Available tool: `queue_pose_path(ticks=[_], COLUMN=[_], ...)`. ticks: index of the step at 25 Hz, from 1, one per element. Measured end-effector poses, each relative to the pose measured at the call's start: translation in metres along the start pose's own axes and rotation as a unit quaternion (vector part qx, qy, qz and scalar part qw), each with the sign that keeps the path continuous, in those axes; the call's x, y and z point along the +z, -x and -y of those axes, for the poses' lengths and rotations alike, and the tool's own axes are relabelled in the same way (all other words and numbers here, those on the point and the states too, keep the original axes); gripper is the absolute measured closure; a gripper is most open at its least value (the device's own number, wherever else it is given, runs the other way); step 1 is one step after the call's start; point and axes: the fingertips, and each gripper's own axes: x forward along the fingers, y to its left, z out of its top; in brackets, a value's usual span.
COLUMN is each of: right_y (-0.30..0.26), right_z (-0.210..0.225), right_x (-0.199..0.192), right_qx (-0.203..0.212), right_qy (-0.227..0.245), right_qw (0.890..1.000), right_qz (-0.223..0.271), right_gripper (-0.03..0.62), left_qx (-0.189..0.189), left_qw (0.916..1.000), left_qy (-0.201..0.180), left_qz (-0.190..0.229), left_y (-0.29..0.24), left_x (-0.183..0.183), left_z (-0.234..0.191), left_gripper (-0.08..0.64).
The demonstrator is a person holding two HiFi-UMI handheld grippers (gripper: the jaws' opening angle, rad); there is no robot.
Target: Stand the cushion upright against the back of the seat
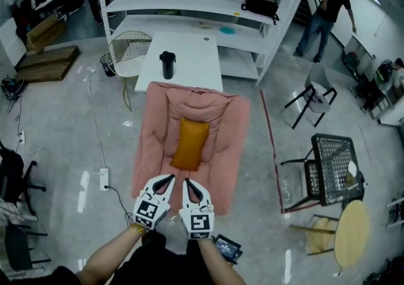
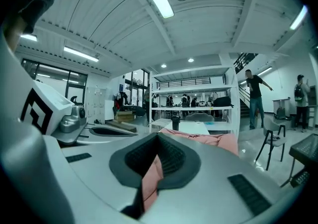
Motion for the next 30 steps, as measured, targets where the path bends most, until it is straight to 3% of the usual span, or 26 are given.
queue_pose_path(ticks=[5, 13, 21, 25, 30], right_y=[0.005, 0.019, 0.053, 0.056, 0.054], right_z=[-0.003, -0.004, 0.002, 0.003, 0.011], right_x=[0.005, -0.002, -0.001, -0.006, 0.002], right_qx=[0.001, 0.002, 0.049, 0.058, 0.048], right_qy=[0.001, -0.004, -0.004, 0.026, 0.021], right_qw=[1.0, 1.0, 0.999, 0.998, 0.998], right_qz=[0.003, 0.011, 0.014, 0.013, 0.022], right_gripper=[0.578, 0.578, 0.578, 0.578, 0.578], left_qx=[-0.001, 0.0, 0.05, 0.06, 0.055], left_qw=[0.9998, 0.9997, 0.9981, 0.9977, 0.9981], left_qy=[-0.011, -0.023, -0.007, -0.002, -0.012], left_qz=[0.018, 0.012, 0.034, 0.032, 0.025], left_y=[0.002, 0.013, 0.019, 0.015, 0.011], left_x=[0.02, 0.019, 0.022, 0.017, 0.016], left_z=[0.004, 0.02, 0.058, 0.061, 0.06], left_gripper=[0.546, 0.546, 0.546, 0.546, 0.546])
